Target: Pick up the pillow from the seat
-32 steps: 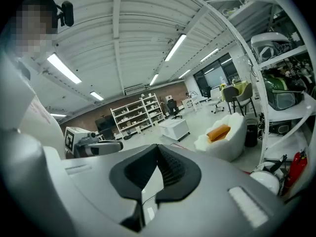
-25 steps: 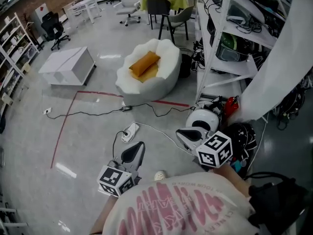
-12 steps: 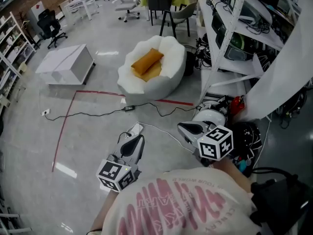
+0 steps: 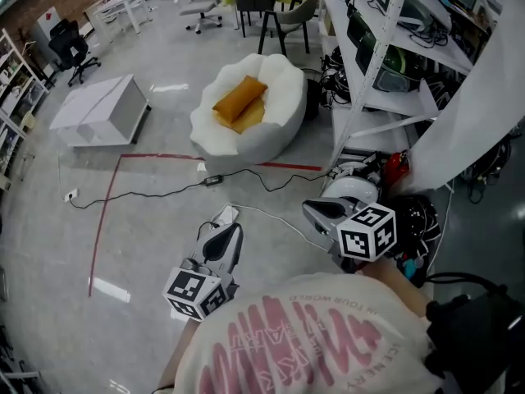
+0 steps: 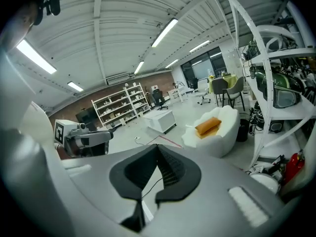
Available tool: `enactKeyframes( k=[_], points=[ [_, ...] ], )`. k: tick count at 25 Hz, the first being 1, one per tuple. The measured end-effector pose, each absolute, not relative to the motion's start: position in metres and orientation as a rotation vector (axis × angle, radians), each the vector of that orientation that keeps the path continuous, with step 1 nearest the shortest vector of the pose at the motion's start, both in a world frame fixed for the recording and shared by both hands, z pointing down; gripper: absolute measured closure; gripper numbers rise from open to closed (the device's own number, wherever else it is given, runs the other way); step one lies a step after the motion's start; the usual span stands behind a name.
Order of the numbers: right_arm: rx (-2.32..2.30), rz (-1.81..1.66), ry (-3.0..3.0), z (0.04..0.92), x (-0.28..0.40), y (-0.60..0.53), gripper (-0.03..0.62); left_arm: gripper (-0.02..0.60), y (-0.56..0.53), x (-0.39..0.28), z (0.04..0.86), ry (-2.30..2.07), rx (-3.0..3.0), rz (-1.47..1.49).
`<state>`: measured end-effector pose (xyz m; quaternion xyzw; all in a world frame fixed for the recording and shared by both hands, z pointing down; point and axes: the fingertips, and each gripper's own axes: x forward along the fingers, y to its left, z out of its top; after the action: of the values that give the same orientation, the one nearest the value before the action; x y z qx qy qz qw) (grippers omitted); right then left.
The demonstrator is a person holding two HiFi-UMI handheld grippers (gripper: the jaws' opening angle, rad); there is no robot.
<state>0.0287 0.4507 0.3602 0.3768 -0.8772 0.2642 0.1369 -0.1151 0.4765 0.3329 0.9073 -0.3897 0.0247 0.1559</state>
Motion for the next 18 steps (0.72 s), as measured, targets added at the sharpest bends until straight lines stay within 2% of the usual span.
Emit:
enactKeyframes(
  k=[12, 18],
  points=[
    [1.087, 0.84, -2.447, 0.393, 0.033, 0.453, 0.588, 0.566, 0.472, -0.104, 0.353, -1.0, 2.573, 0.087],
    [1.078, 0.848, -2.461, 0.397, 0.032, 0.441, 0.588, 0.566, 0.461, -0.102, 0.352, -1.076, 2.618, 0.167]
  ],
)
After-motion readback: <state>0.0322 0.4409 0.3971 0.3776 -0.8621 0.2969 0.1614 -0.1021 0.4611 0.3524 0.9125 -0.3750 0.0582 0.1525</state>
